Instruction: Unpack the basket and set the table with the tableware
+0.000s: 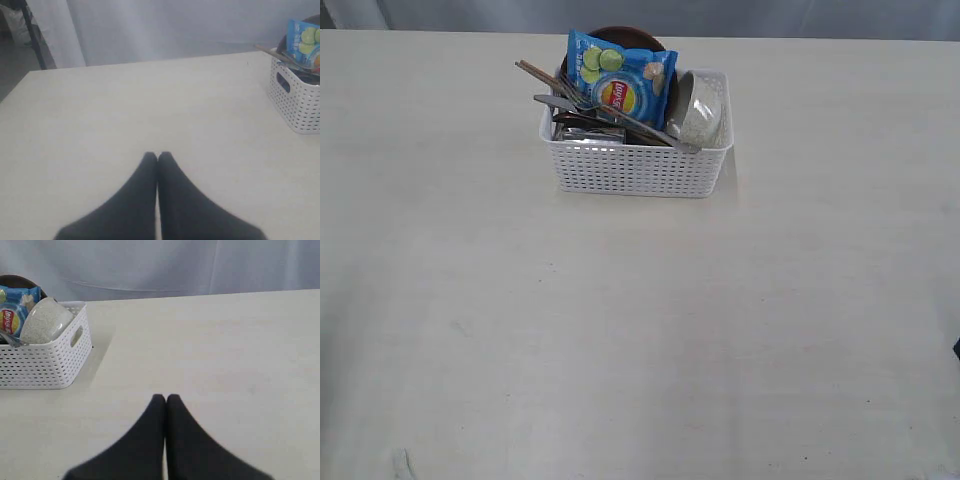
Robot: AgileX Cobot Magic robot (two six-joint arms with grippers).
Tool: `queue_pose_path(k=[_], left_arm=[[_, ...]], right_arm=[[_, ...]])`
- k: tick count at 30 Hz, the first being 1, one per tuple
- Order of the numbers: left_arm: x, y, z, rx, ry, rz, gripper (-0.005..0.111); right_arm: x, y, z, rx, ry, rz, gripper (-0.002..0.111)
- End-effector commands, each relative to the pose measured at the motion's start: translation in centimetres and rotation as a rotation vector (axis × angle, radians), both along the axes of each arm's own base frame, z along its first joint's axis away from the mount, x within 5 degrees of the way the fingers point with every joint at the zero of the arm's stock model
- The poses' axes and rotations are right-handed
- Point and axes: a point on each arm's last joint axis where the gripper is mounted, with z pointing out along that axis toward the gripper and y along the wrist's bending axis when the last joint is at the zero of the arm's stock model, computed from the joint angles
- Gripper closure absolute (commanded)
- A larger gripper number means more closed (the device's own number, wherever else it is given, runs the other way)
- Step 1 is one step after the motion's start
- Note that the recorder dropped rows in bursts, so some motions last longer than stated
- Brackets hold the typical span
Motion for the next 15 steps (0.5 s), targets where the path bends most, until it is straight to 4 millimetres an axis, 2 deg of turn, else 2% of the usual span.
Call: queue_pose_path(k=[1,5,12,15], left_arm=[[0.0,0.0,-0.1,-0.003,0.000,-0.005,0.107],[0.0,0.0,-0.1,-0.003,0.000,-0.005,0.107],[0.0,0.0,-0.1,-0.003,0.000,-0.005,0.107],[0.0,0.0,-0.1,-0.003,0.000,-0.005,0.107]], right_arm=[[0.0,0.0,-0.1,-0.006,-0.006,-0.002,0.108],[0.1,0.0,0.3,-0.002,-0.049,-0.002,0.108],[0.2,0.0,3.4,0.028,-0.392,-0.004,0.108],[0.1,0.0,4.3,0.034,-0.484,-0.003,0.108]])
